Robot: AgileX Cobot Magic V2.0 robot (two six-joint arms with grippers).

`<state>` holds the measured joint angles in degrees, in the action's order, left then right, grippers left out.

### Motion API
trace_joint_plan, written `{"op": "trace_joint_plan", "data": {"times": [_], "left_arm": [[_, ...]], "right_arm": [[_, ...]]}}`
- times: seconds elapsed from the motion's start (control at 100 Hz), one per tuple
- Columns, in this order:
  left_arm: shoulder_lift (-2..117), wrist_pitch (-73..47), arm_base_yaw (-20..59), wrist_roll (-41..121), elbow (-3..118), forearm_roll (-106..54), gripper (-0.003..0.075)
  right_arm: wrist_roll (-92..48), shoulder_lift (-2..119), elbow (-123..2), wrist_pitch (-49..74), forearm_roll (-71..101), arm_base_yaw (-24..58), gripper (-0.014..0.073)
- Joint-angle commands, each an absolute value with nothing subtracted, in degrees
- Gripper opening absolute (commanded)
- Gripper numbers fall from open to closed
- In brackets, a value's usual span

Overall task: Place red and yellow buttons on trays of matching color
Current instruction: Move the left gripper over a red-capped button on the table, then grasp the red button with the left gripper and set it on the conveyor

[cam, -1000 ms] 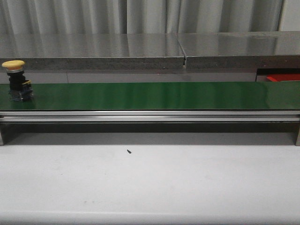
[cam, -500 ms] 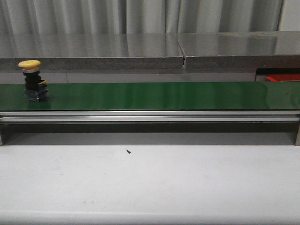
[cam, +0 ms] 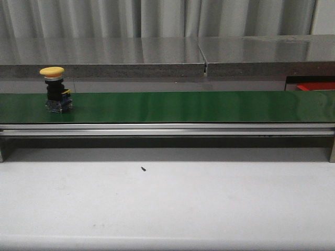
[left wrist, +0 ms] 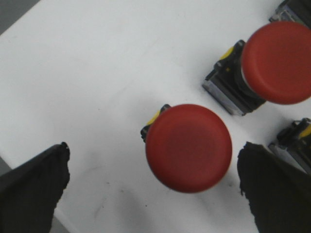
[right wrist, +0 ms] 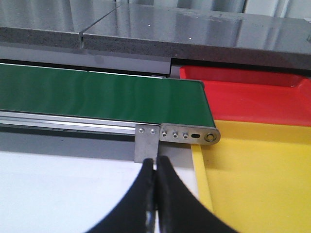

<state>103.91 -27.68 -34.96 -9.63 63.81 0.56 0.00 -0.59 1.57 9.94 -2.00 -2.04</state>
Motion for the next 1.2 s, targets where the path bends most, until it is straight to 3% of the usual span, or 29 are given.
{"op": "trace_joint_plan", "data": {"times": [0.0, 0.26, 0.36, 0.45, 0.69, 0.86, 1.19], "left_arm": [[102.0, -24.0, -35.1, -10.1, 65.3, 0.0, 0.0660], [102.5, -21.6, -34.7, -10.1, 65.4, -0.6, 0.0659], [102.5, -21.2, -34.2, -10.1, 65.4, -0.7, 0.0622], [102.5, -21.1, -33.7, -10.1, 65.4, -0.7, 0.0531], [102.3, -21.1, -33.7, -10.1, 65.4, -0.6, 0.0163], [100.0, -23.4, -33.7, -10.1, 65.4, -0.4, -0.0013], [85.3, -27.3, -31.3, -8.7, 65.4, -0.4, -0.0019]], "right_arm": [[0.0, -1.6, 1.5, 5.5, -2.5, -1.9, -0.0068], [0.0, -1.6, 1.5, 5.5, -2.5, -1.9, -0.0068], [0.0, -1.6, 1.5, 5.5, -2.5, -1.9, -0.0068], [0.0, -1.6, 1.5, 5.5, -2.5, -1.9, -0.0068], [0.0, -1.6, 1.5, 5.5, -2.5, -1.9, -0.0068], [0.0, -1.6, 1.5, 5.5, -2.5, -1.9, -0.0068], [0.0, -1.6, 1.5, 5.5, -2.5, -1.9, -0.0068]]}}
